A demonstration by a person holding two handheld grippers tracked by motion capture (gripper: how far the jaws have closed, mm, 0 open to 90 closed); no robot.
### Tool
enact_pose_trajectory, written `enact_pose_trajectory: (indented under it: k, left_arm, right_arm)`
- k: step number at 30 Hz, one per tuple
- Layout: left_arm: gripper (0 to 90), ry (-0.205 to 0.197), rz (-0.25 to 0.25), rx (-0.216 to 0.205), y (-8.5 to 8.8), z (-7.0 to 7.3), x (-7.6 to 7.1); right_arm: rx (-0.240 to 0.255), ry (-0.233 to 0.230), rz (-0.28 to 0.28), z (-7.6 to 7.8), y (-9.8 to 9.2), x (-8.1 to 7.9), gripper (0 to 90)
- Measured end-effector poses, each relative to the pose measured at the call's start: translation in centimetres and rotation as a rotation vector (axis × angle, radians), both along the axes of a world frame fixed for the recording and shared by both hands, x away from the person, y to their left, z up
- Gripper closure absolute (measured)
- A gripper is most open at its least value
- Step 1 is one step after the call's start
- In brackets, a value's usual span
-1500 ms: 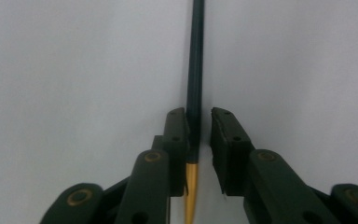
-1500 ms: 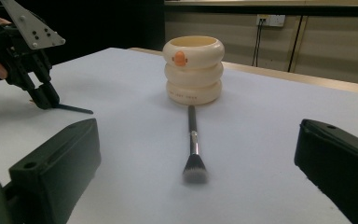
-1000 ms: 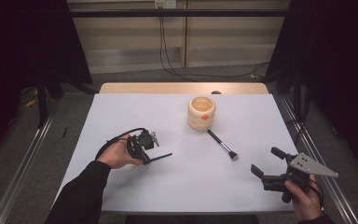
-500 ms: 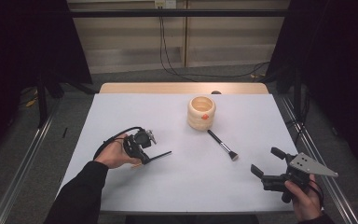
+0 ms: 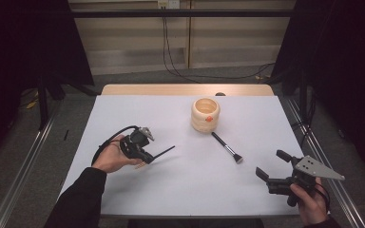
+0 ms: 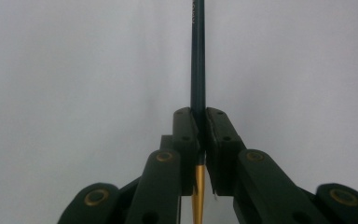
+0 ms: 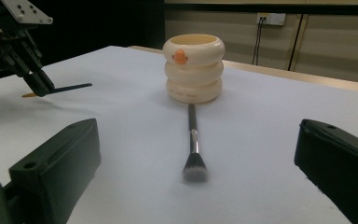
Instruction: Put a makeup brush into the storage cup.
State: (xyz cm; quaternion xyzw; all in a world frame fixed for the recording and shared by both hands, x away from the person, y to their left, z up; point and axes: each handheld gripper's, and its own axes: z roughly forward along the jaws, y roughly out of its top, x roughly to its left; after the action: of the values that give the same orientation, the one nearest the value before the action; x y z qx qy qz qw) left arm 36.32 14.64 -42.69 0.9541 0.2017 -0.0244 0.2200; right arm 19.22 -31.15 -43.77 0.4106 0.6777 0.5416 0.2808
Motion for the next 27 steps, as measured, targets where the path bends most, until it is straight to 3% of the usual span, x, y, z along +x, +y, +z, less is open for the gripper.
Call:
enact_pose_trajectory:
  k: [3,6,8,9,10,14,18,19,22,26,27]
  left_arm:
    - [83.4,-0.011,0.027,-0.006,0.2,0.2,0.0]
    - [83.4,-0.037,0.049,-0.054,0.7,0.5,0.0]
    - [83.4,-0.051,0.093,-0.108,0.9,0.7,-0.1]
    - [83.4,-0.043,0.148,-0.164,0.9,0.5,-0.3]
    - [83.4,-0.054,0.1,-0.137,1.3,0.7,-0.1]
    - [83.4,-0.094,0.182,-0.22,1.4,0.7,-0.8]
    - [83.4,-0.12,0.195,-0.287,1.6,0.9,-1.3]
    - [83.4,-0.128,0.193,-0.281,1.6,1.0,-1.3]
    - [83.4,-0.142,0.199,-0.334,1.7,1.0,-1.6]
    - [83.5,-0.163,0.205,-0.368,1.8,1.3,-2.0]
    - [83.5,-0.175,0.213,-0.398,1.7,1.2,-2.1]
  right_arm:
    - [0.0,0.001,-0.003,0.0,0.0,0.0,0.0]
    - [0.002,0.005,0.0,0.0,0.0,0.0,0.0]
    - [-0.001,0.002,-0.002,0.0,-0.1,0.0,0.0]
    - [0.0,0.003,-0.001,0.0,0.0,0.0,0.0]
    - [0.0,0.002,-0.001,0.0,0.0,0.0,0.0]
    - [0.001,0.004,-0.001,0.0,0.0,0.0,0.0]
    - [0.002,0.004,-0.003,0.0,0.0,0.0,0.0]
    - [0.001,0.002,-0.002,0.0,0.0,0.0,0.0]
    - [0.003,0.006,-0.001,0.0,0.0,0.0,0.0]
    - [0.004,0.005,-0.002,0.0,0.0,0.0,0.0]
    - [0.003,0.004,-0.001,0.0,0.0,0.0,0.0]
